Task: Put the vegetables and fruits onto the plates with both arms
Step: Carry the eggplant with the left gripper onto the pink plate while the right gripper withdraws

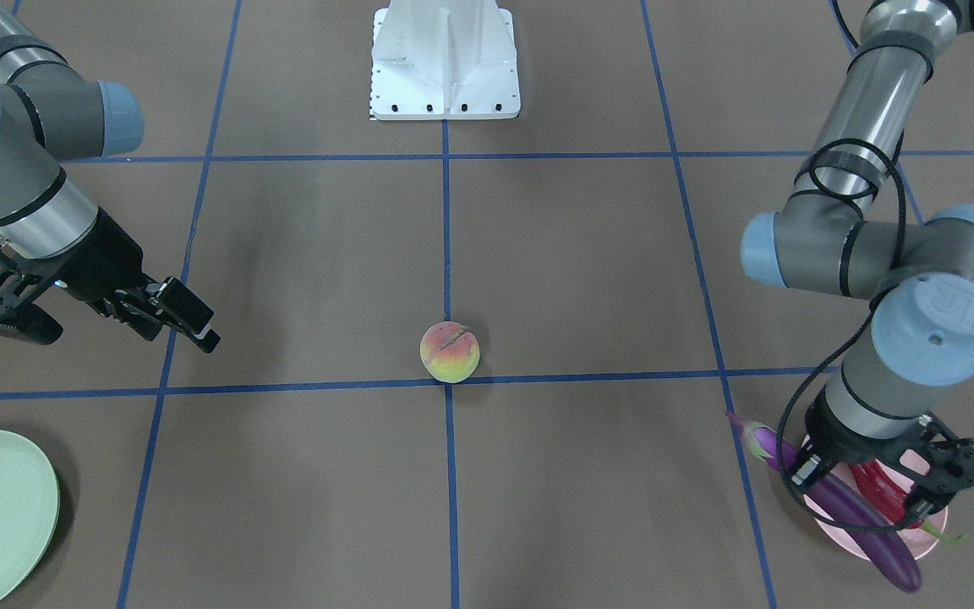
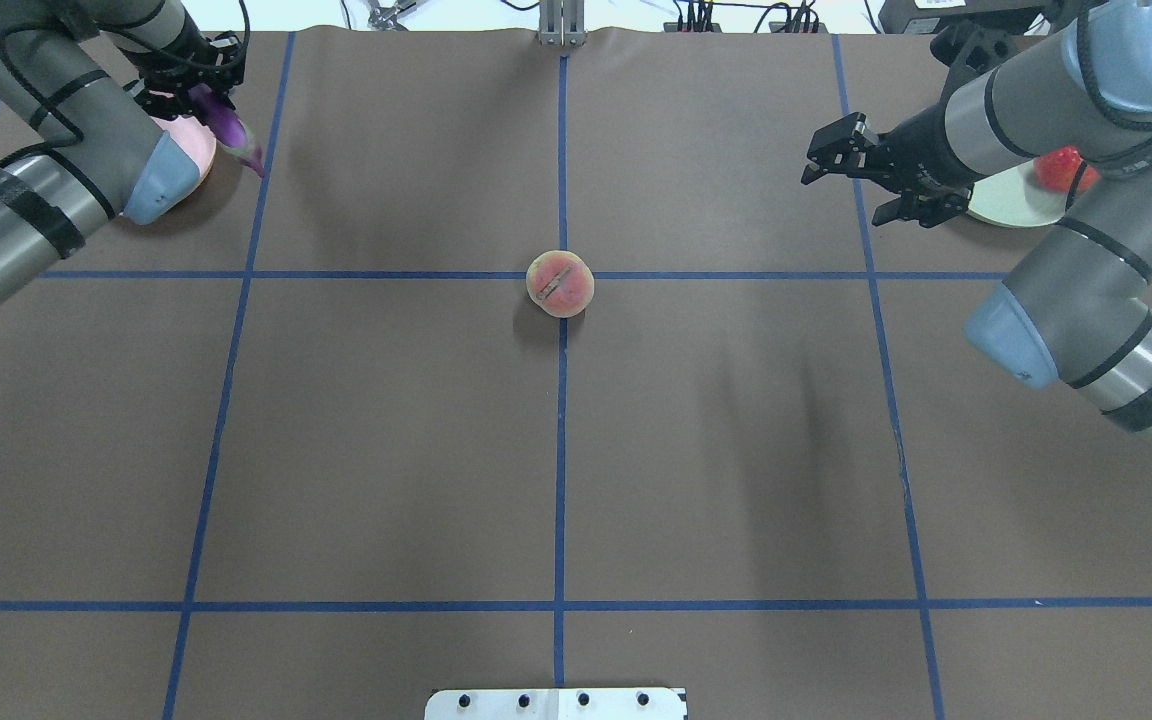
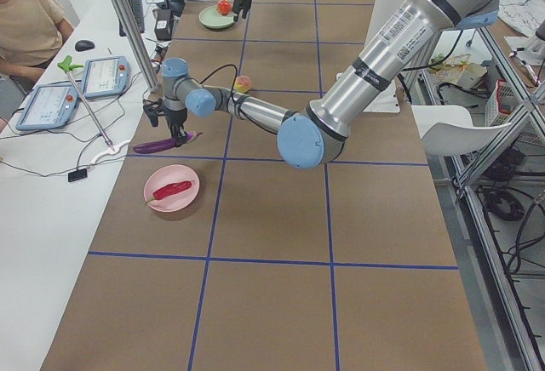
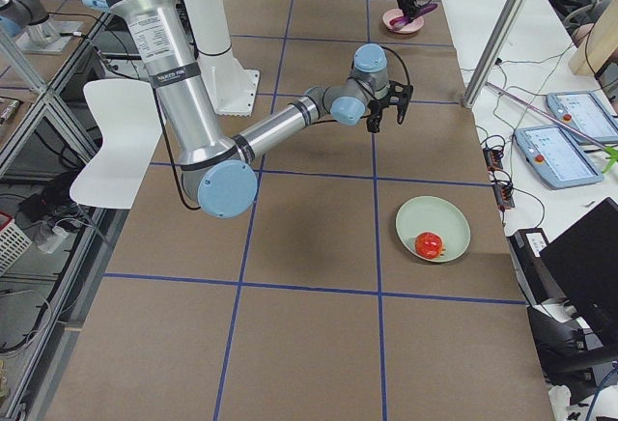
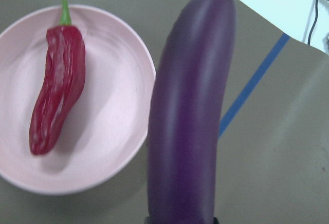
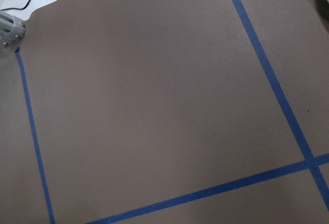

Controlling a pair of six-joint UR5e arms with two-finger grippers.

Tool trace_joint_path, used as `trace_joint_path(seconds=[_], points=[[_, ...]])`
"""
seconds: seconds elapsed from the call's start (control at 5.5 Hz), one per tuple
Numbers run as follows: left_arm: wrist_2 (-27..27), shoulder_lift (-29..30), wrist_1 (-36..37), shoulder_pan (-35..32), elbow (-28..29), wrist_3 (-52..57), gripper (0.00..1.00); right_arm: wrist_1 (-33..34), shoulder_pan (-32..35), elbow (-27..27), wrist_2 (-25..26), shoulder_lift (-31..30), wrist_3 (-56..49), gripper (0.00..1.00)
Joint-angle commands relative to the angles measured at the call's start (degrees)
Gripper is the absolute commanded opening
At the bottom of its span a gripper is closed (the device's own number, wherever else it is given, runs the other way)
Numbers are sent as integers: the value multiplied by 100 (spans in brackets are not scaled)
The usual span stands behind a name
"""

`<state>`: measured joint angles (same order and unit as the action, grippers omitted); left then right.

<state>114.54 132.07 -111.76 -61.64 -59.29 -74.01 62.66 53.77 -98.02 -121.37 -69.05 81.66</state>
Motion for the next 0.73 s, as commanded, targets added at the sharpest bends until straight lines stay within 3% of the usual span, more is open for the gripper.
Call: trace_joint_path(seconds=[0.0,0.18,0.36,0.55], points=[[-19,73,-574,-294,1003,1051,0,-8,-234,-104,113,-109,313,100],[-28,73,-827,-339,1251,1064,4,-17,-444,-95,357,-118,333,100],[-28,91,-969,-331,1419,1065,63,-51,-594,-121,377,-109,333,100],[-45,100,-1023,-339,1421,1065,100,-52,-822,-191,455,-65,342,100]])
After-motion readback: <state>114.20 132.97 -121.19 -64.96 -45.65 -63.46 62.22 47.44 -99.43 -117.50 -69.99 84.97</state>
